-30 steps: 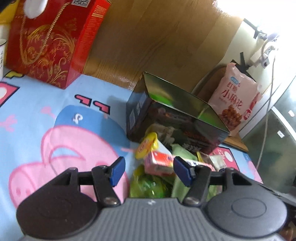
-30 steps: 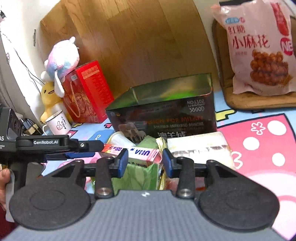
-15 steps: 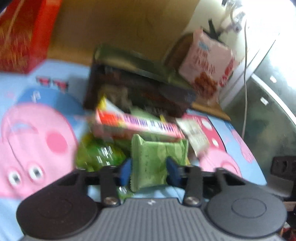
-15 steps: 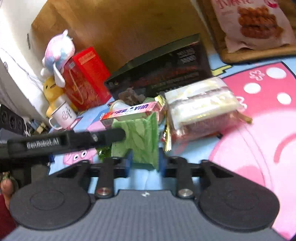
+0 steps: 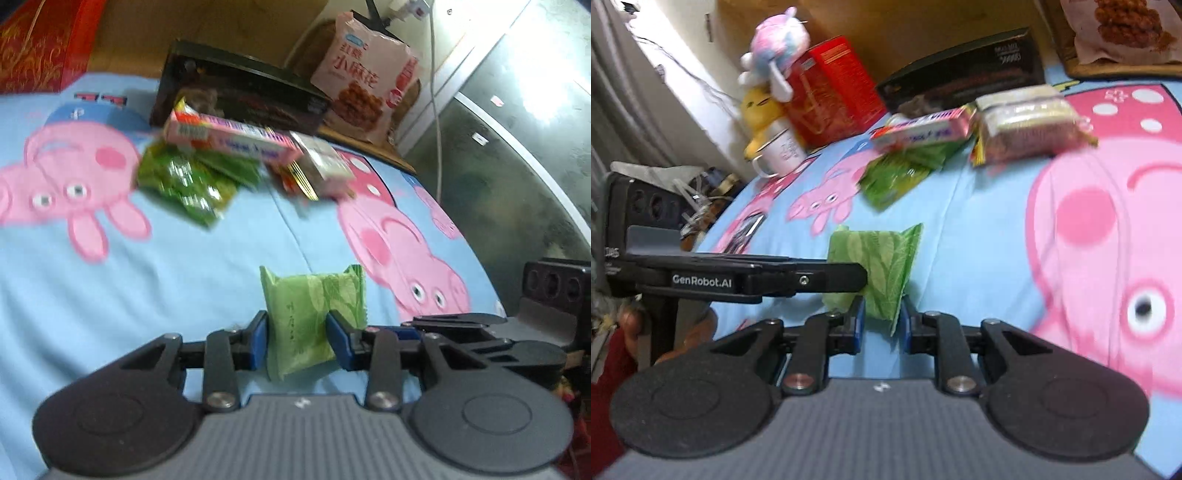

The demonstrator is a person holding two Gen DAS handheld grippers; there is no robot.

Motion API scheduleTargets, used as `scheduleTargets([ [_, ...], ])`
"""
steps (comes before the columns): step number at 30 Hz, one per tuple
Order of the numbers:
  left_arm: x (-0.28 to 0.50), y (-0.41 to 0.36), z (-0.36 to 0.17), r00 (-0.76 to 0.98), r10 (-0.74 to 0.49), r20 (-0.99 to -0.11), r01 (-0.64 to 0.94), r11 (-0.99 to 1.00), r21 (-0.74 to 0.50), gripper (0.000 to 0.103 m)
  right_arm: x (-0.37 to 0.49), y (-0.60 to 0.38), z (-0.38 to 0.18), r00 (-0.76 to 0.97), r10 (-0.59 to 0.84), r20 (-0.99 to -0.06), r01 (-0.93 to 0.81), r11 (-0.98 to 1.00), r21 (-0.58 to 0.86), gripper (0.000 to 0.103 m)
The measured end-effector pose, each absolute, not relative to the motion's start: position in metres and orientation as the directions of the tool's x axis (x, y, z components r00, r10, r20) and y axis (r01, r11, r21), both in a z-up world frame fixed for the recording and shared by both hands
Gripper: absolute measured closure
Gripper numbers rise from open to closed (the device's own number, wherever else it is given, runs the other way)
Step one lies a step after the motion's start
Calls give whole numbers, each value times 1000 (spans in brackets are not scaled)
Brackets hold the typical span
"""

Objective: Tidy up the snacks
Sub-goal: 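Grasp the light green square packet with the right gripper, then drop the light green packet into the black tin box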

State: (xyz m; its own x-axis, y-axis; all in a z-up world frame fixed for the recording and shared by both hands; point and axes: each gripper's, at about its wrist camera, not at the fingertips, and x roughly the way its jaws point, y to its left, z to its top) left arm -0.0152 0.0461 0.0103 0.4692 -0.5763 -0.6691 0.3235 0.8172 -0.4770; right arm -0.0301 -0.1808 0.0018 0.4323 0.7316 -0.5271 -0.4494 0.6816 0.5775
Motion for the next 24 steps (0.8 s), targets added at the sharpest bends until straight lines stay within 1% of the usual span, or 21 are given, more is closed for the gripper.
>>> scheduleTargets([
  [2,-26,44,10,454,-589,-669,329,808,-489,69,-42,-187,1,420,745,-518,-459,666,588,78],
  [5,-40,39,10,421,-604,-677,343,797,-498,69,-59,-192,1,409,755,-513,-484,656,579,69],
  [7,-47,33,10,406,-605,-685,360,795,-489,68,-71,-194,2,421,749,-512,-499,662,558,65],
  [10,-53,27,12,403,-591,-698,372,803,-465,63,-79,-199,1,439,736,-515,-491,677,548,65],
  [14,-51,28,11,393,-601,-696,357,797,-487,60,-82,-203,-2,470,715,-518,-463,699,544,62],
  [16,-51,27,11,389,-604,-695,357,795,-491,63,-83,-202,-3,475,709,-520,-467,705,534,62],
  [18,-50,25,11,373,-617,-693,364,785,-502,74,-86,-200,-3,483,697,-530,-481,717,504,64],
  [19,-49,24,12,377,-610,-697,365,789,-494,74,-87,-198,-2,488,689,-536,-491,724,485,69],
  [20,-47,22,13,380,-608,-698,372,791,-486,74,-89,-197,-1,491,687,-535,-502,726,471,71],
  [22,-41,19,19,388,-612,-689,388,787,-480,74,-87,-198,1,510,678,-529,-505,734,454,72],
  [24,-32,17,29,403,-619,-674,408,781,-473,74,-81,-203,4,531,676,-510,-498,737,458,75],
])
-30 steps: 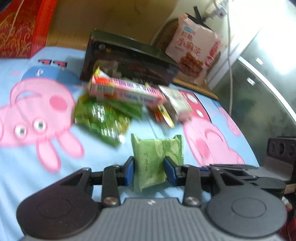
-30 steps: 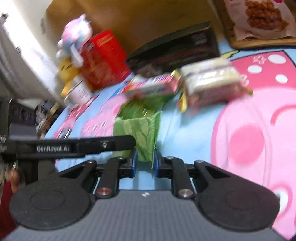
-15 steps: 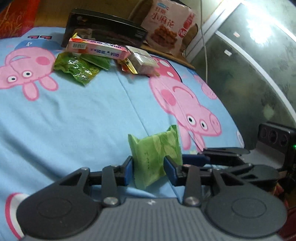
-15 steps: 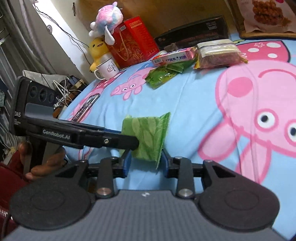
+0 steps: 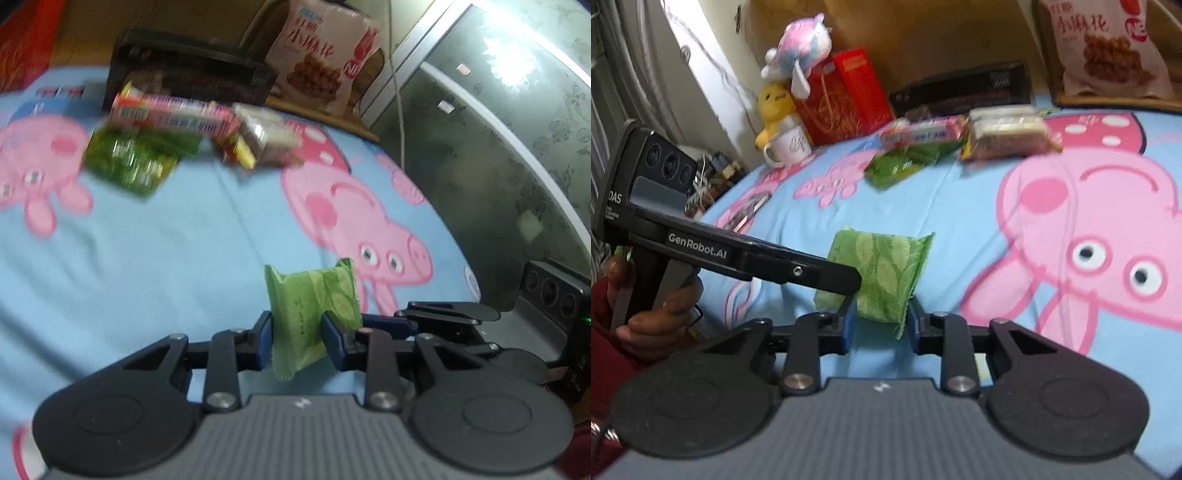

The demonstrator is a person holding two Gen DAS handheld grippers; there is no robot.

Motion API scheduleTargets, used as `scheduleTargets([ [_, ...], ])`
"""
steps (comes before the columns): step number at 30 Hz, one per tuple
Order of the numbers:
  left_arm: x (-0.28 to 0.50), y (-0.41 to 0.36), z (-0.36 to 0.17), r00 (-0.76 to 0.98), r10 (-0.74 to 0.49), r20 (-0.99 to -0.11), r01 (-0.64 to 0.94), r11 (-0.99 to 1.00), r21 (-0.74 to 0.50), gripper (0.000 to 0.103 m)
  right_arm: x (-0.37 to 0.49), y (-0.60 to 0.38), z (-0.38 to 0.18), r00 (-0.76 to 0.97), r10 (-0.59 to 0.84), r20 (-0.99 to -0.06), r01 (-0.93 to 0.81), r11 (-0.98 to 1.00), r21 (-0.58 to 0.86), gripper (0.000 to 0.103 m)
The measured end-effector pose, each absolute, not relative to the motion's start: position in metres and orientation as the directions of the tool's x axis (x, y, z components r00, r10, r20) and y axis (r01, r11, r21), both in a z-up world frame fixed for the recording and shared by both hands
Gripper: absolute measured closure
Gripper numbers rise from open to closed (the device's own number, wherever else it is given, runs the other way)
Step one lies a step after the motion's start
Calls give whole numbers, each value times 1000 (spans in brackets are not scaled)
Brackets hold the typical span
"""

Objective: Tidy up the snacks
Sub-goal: 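Drop the light green packet into the black tin box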

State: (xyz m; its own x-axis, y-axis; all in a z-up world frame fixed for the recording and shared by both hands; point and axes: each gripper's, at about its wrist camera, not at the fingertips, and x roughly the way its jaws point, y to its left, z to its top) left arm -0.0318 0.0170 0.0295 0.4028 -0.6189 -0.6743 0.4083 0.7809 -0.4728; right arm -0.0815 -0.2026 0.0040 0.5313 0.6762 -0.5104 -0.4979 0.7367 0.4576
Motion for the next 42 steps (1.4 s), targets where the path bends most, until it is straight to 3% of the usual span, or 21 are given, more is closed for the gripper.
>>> scheduleTargets([
  [8,42,7,88,550,-594,-587,457,802,-383,73,-16,-205,48,618,648,-444,-518,761,390,73],
  [16,154,8,114,668,-491,-559,351,870,-345,70,113,-199,79,646,645,-408,-459,756,466,72],
  [17,166,7,115,687,-465,-558,332,884,-329,66,126,-197,79,651,641,-407,-451,758,471,71],
  [18,175,7,114,708,-433,-558,310,900,-305,59,138,-194,80,659,633,-406,-442,763,472,69],
  [20,184,10,112,733,-374,-568,261,926,-272,55,156,-188,79,686,597,-416,-423,792,440,41],
  [22,183,22,107,715,-417,-561,264,904,-336,55,157,-192,77,736,540,-408,-391,832,394,40],
  [25,161,34,97,683,-495,-538,317,863,-393,55,142,-222,67,763,535,-361,-363,818,445,32],
  [29,133,28,73,568,-621,-541,420,783,-458,55,128,-264,38,759,534,-373,-283,786,549,32],
  [32,123,5,50,495,-641,-587,436,767,-470,55,135,-280,11,705,572,-419,-206,730,652,33],
  [35,126,-12,32,481,-610,-630,389,792,-470,43,144,-282,-5,661,618,-426,-155,668,728,38],
  [36,129,-14,27,481,-604,-635,368,797,-479,43,145,-282,-9,651,626,-429,-143,656,741,40],
  [38,134,-13,21,476,-594,-649,329,804,-495,46,145,-278,-16,626,642,-443,-124,642,756,53],
  [42,123,-4,17,439,-626,-645,308,779,-546,59,122,-273,-16,592,665,-455,-130,636,761,56],
])
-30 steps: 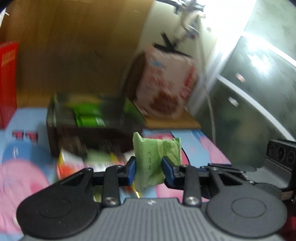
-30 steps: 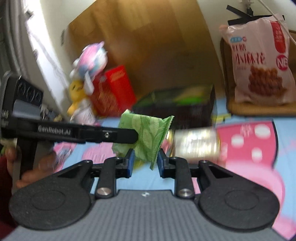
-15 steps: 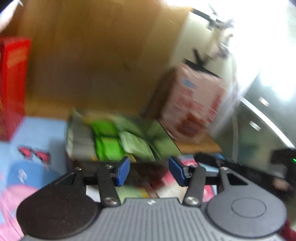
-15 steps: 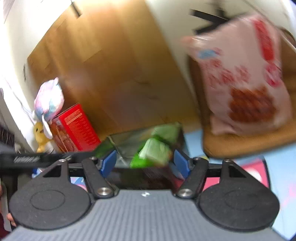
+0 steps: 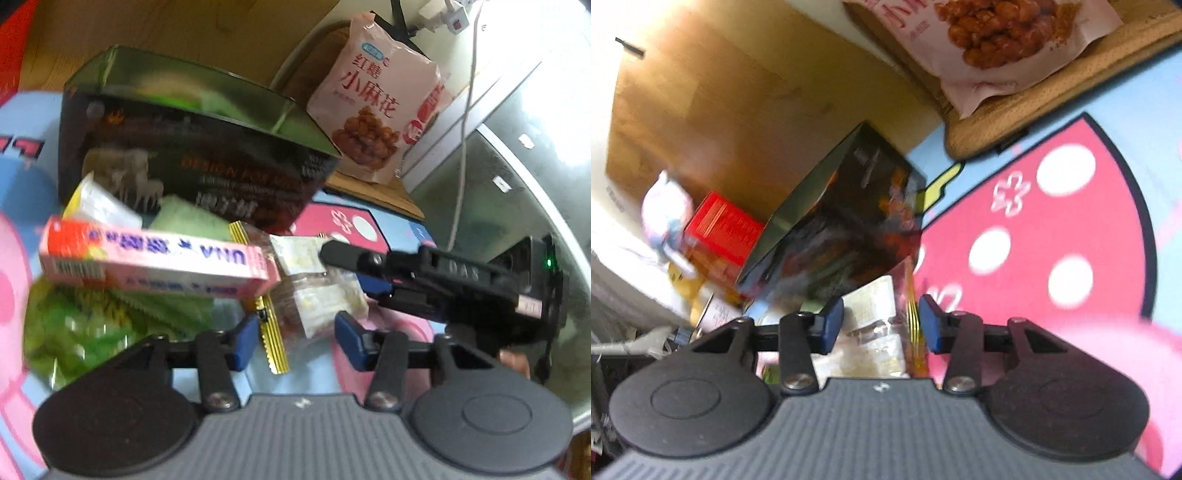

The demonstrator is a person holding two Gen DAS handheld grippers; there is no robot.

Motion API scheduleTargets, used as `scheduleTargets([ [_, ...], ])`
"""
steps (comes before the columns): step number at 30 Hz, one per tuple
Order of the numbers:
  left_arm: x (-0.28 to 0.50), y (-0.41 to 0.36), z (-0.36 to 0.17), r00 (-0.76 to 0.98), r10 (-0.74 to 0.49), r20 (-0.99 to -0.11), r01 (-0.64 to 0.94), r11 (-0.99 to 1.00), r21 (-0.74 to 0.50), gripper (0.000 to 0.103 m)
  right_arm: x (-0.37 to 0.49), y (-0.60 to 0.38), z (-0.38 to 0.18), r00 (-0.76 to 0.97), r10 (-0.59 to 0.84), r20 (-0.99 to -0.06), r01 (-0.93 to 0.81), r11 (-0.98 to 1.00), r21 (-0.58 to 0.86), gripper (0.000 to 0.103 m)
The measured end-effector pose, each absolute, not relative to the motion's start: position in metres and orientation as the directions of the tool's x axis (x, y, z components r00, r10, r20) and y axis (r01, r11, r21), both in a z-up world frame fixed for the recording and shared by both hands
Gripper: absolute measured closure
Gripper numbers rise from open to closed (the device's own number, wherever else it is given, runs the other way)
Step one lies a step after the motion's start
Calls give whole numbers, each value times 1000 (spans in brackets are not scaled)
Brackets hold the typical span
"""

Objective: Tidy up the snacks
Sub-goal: 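Drop the light green packet into the black tin box, then grasp the clear-wrapped cake packet with the right gripper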

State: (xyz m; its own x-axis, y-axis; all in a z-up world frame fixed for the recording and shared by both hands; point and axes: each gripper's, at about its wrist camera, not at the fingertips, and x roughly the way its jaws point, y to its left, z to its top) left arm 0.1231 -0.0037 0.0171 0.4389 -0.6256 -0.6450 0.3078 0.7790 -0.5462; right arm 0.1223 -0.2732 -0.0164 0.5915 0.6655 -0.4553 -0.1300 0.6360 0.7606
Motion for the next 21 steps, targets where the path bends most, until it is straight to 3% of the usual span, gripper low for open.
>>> scheduleTargets([
  [9,37,26,11,369,-682,-632,364,731,-577,58,22,-260,-7,532,722,-442,-272,640,718,52],
  [14,-7,43,7,364,-684,-632,361,729,-582,57,-23,-231,-2,476,755,-450,-411,644,645,39],
  [16,-24,46,7,351,-684,-639,378,728,-572,57,-41,-216,3,463,750,-472,-487,660,571,39],
  [21,-51,56,11,356,-674,-647,410,735,-540,45,-64,-200,9,423,750,-509,-596,653,467,30],
])
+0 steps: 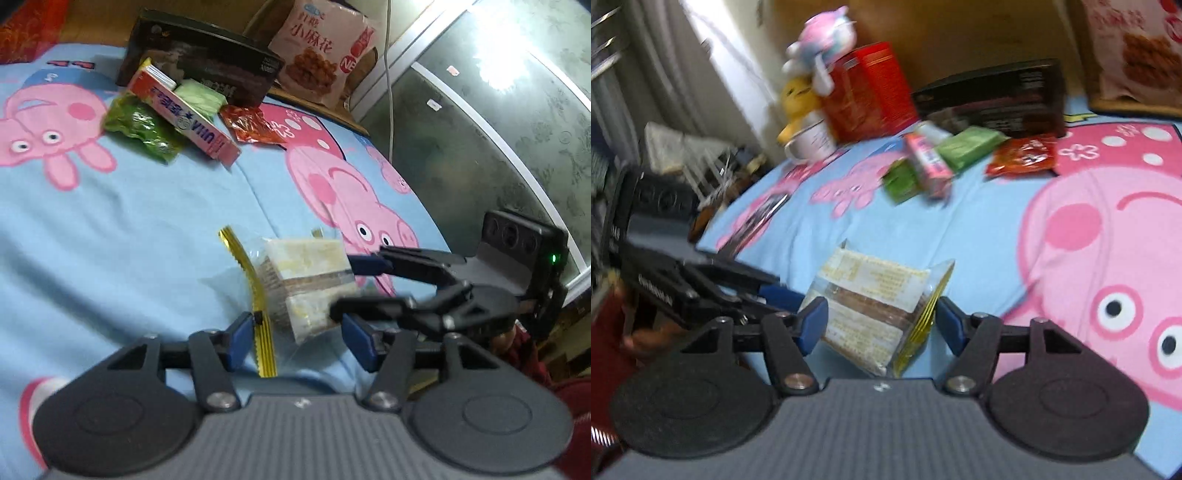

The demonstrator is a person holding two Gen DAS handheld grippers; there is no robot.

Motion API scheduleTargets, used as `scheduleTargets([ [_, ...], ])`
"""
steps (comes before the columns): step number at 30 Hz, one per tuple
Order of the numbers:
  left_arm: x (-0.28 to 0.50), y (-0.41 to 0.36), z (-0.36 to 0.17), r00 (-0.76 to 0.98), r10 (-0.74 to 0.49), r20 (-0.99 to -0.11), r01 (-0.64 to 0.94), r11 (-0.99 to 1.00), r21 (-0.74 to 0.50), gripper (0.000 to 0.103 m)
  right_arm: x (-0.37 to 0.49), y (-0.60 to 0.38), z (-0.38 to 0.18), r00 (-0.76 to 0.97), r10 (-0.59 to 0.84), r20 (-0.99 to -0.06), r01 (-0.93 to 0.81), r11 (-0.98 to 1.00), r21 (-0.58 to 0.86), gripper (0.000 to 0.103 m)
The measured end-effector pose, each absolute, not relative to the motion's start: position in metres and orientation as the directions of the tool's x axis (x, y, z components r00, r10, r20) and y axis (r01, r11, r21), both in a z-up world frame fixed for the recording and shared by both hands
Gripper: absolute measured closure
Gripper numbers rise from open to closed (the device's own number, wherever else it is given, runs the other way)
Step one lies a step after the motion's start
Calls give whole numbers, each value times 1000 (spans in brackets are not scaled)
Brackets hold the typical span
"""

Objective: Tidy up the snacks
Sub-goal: 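Grasp the clear-wrapped cake packet with the right gripper, then place the cake packet into the black tin box and open the right gripper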

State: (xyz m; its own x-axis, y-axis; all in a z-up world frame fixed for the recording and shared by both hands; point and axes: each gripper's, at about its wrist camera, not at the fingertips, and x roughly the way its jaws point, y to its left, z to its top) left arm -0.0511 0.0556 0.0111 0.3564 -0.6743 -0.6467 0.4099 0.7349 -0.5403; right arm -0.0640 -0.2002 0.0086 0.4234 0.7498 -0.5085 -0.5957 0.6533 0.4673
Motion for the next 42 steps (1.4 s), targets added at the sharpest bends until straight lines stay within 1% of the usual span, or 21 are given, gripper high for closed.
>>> scheduleTargets([
  [2,-55,66,17,397,-663,-635,398,748,-531,41,-73,-199,7,423,740,-522,-624,656,425,20],
  [4,-56,73,19,415,-667,-619,379,745,-549,36,-85,-197,6,423,736,-529,-657,651,380,17],
  [5,-55,75,20,417,-673,-610,373,739,-561,33,-90,-196,6,427,731,-533,-668,652,359,17],
  [6,-53,75,20,415,-680,-604,370,733,-571,32,-94,-194,6,438,719,-539,-674,660,332,17],
  [11,-46,59,10,375,-689,-620,372,725,-581,31,-100,-188,2,487,675,-555,-672,695,255,17],
  [14,-45,54,6,367,-701,-612,378,713,-591,25,-105,-181,-1,516,648,-560,-679,709,194,17],
  [18,-45,53,4,365,-712,-601,382,703,-601,24,-108,-172,-4,542,626,-562,-692,711,125,17],
  [19,-45,53,4,360,-716,-598,385,698,-604,24,-107,-172,-4,542,627,-560,-693,710,123,17],
  [21,-44,52,2,348,-724,-595,390,689,-611,35,-104,-170,-4,548,626,-555,-691,712,122,22],
  [22,-43,51,2,345,-725,-596,391,688,-611,37,-103,-170,-4,554,623,-551,-687,717,119,31],
  [24,-41,53,2,349,-725,-594,390,689,-611,45,-102,-169,-3,553,630,-546,-691,713,123,36],
  [27,-37,58,6,357,-742,-567,389,670,-632,46,-100,-167,-1,545,638,-544,-692,708,138,40],
  [29,-33,62,14,378,-749,-545,404,663,-630,46,-97,-165,3,545,643,-538,-687,710,152,41],
  [33,-11,70,41,443,-742,-503,451,669,-590,46,-74,-162,20,567,659,-494,-677,714,176,41],
  [38,43,73,81,543,-695,-472,489,718,-495,46,-16,-153,51,621,657,-428,-665,731,156,40],
  [42,105,73,107,613,-634,-472,455,771,-446,46,49,-143,76,668,634,-390,-629,761,158,40],
])
